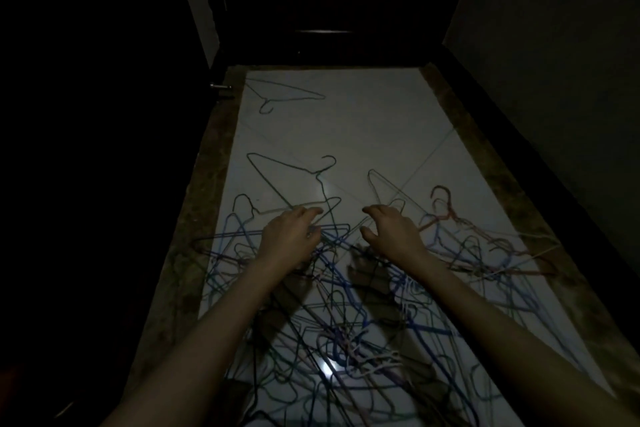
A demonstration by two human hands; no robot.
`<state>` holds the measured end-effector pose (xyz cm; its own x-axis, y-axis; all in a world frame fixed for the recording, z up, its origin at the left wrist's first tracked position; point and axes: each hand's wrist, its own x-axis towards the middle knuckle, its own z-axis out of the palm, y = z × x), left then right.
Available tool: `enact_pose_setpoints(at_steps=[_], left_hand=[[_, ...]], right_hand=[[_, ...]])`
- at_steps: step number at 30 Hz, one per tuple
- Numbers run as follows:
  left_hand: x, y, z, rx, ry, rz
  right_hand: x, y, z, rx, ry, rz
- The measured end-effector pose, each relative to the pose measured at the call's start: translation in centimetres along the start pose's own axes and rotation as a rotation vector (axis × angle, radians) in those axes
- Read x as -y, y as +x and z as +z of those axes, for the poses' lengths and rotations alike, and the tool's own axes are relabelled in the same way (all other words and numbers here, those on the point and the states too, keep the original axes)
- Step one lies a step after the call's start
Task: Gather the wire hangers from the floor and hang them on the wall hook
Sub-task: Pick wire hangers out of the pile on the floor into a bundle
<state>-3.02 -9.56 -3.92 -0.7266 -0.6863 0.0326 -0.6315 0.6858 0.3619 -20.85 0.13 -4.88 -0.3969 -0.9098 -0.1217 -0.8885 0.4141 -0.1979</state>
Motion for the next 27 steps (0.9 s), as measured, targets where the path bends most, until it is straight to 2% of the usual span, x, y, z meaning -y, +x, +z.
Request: enact_pose_setpoints(at_steps=[5, 9, 17, 23, 27], left_hand=[[1.7, -1.7, 3.7, 0.001, -0.109, -0.068], [4.4, -3.5, 6.3, -0.05, -0.161, -0.114], [8.9, -7.3, 9.4, -0.093, -0.261, -0.292], [9.9, -8.7, 9.9, -0.09, -0.585, -0.42], [9.2, -9.0, 10.3, -0.128, -0.708, -0.474]], right_hand=[[0.3, -1.2, 4.5, 0.039, -0.003, -0.042], [2.2, -1.1, 7.6, 0.022, 0.093, -0.079], [6.7, -0.8, 12.2, 0.072, 0.424, -0.023], [8.2, -0.5, 12.4, 0.004, 0.742, 0.067], [9.4, -0.9, 11.7, -0.047, 0.948, 0.109]])
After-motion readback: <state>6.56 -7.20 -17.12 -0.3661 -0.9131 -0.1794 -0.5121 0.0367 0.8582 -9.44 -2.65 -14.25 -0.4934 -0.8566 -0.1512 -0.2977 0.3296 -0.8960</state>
